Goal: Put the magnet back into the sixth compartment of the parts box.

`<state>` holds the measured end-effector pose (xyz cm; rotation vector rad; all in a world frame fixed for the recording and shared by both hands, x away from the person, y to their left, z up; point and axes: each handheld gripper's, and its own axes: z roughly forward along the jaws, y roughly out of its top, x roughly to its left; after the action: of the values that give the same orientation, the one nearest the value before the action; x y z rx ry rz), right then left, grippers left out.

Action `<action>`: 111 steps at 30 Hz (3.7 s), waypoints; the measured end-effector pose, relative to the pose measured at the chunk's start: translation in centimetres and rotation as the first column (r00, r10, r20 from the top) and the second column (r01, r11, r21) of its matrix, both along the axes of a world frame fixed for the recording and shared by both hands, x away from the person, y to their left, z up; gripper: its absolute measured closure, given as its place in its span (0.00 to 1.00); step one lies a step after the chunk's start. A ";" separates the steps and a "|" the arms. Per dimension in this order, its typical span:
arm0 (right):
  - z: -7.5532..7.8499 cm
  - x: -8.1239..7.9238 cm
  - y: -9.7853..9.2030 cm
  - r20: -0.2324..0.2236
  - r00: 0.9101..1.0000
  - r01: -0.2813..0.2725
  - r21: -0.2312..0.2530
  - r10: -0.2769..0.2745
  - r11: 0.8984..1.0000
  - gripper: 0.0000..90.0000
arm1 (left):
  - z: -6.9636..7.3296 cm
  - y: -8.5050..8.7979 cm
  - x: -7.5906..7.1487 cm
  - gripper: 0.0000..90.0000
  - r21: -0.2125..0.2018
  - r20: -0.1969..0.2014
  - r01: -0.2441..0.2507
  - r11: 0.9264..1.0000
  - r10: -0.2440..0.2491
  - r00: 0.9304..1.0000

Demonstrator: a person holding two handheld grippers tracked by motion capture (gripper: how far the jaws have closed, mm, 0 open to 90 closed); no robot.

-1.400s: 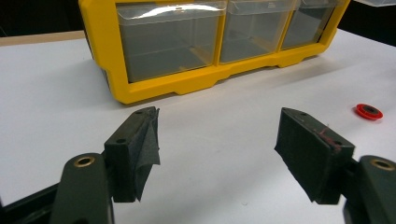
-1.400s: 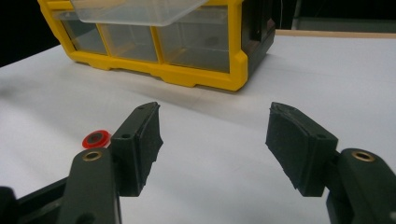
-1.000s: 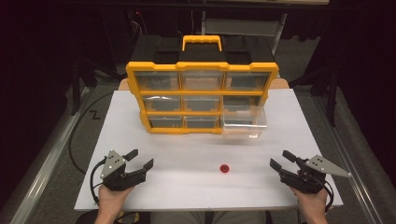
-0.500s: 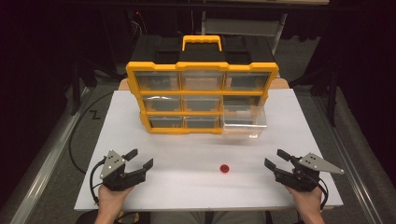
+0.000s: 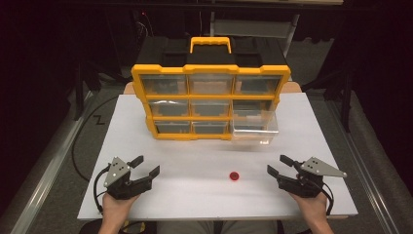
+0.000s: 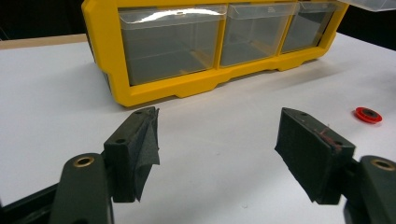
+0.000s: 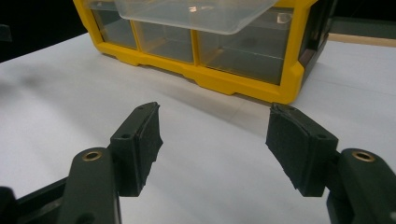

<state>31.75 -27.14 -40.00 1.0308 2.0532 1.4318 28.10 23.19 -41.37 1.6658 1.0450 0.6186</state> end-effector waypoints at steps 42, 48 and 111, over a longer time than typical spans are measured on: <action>0.1 1.6 5.6 0.002 0.994 -0.113 -0.021 0.113 0.993 0.41 | 0.0 0.0 -0.1 0.32 -0.002 0.008 -0.001 1.000 0.001 1.000; 0.0 1.8 6.3 0.000 0.992 -0.124 -0.027 0.124 0.992 0.42 | 0.0 0.0 -0.1 0.32 -0.002 0.008 -0.002 1.000 0.002 1.000; 1.7 4.1 10.2 -0.349 0.922 -0.287 -0.333 0.166 0.898 0.62 | 0.1 0.1 -0.1 0.31 -0.001 0.011 0.004 1.000 -0.004 1.000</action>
<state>35.85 -16.91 -38.29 0.9168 2.6267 0.9476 28.02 23.25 -41.29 1.6613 1.0333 0.6233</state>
